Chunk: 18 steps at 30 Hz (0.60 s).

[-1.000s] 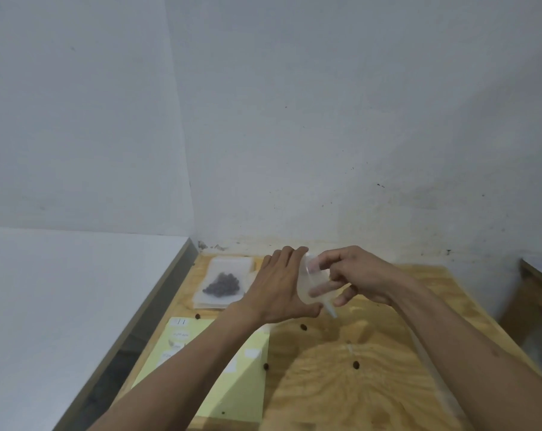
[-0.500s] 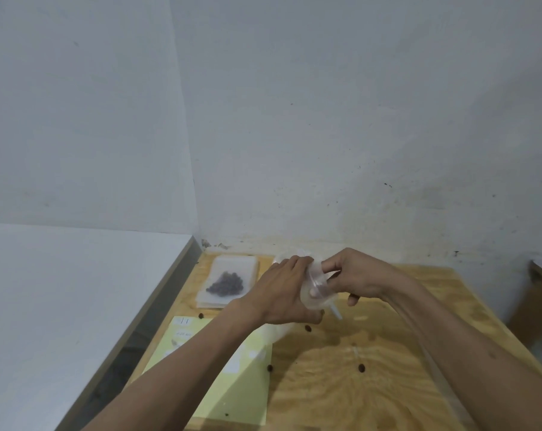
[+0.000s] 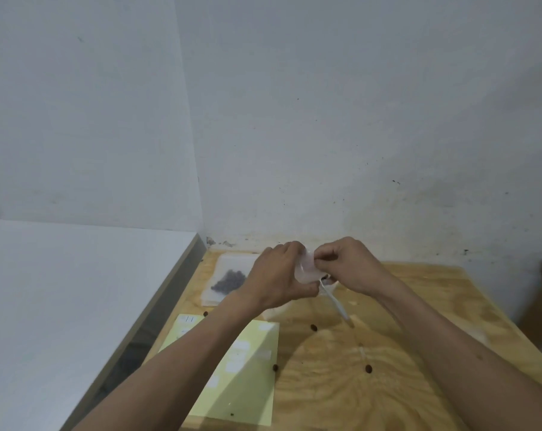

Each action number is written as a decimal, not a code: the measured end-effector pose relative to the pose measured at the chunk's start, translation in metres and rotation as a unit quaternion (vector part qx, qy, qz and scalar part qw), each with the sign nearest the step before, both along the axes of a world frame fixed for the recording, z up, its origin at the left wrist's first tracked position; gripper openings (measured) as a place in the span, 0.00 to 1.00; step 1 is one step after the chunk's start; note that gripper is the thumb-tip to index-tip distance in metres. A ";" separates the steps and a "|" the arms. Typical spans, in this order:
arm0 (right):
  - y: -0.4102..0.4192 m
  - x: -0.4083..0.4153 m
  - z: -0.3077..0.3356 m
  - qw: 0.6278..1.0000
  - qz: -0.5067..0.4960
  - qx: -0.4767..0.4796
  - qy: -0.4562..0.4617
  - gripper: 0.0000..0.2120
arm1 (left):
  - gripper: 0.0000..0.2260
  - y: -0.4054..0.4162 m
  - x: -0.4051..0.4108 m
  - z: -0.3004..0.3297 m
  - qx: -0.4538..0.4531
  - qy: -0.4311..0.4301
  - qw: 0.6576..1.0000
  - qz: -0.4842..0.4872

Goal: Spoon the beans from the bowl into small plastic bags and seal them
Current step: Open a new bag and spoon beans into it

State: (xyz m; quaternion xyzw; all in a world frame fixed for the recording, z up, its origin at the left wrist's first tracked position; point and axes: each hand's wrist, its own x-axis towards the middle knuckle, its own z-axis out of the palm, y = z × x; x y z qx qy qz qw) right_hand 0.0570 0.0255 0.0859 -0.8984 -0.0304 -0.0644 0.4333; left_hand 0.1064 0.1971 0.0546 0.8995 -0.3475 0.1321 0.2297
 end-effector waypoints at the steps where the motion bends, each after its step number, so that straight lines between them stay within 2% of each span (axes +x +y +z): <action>1: -0.001 0.001 0.000 1.000 -0.020 0.024 -0.006 0.11 | 0.23 0.002 0.003 0.001 0.006 -0.005 1.000 0.013; 3: -0.008 -0.001 0.002 0.997 -0.069 0.014 -0.028 0.05 | 0.26 0.009 0.009 0.002 0.003 0.007 0.999 0.040; 5: -0.020 -0.005 0.000 0.989 -0.119 -0.082 -0.011 0.05 | 0.27 0.017 0.017 0.001 -0.015 0.044 0.997 0.059; 6: -0.024 -0.007 -0.002 0.980 -0.129 -0.146 0.030 0.09 | 0.29 0.020 0.021 0.000 -0.023 0.066 0.995 0.066; 8: -0.027 -0.015 -0.009 0.953 -0.113 -0.240 0.144 0.25 | 0.33 0.025 0.030 -0.001 -0.041 0.123 0.988 0.082; 10: -0.021 -0.023 -0.018 0.940 -0.075 -0.251 0.220 0.34 | 0.33 0.025 0.036 0.002 -0.070 0.180 0.976 0.096; 11: -0.018 -0.025 -0.025 0.939 -0.057 -0.249 0.229 0.34 | 0.31 0.025 0.039 0.003 -0.085 0.204 0.970 0.102; 12: -0.016 -0.026 -0.032 0.940 -0.044 -0.259 0.220 0.31 | 0.29 0.023 0.040 0.003 -0.095 0.224 0.964 0.103; 15: -0.015 -0.022 -0.046 0.925 -0.060 -0.350 0.135 0.14 | 0.24 0.017 0.042 0.000 -0.116 0.303 0.942 0.090; 16: -0.016 -0.019 -0.047 0.924 -0.074 -0.361 0.102 0.10 | 0.25 0.015 0.042 -0.002 -0.127 0.330 0.931 0.085; 18: -0.016 -0.014 -0.043 0.927 -0.105 -0.358 0.042 0.08 | 0.36 0.011 0.043 -0.003 -0.139 0.370 0.914 0.088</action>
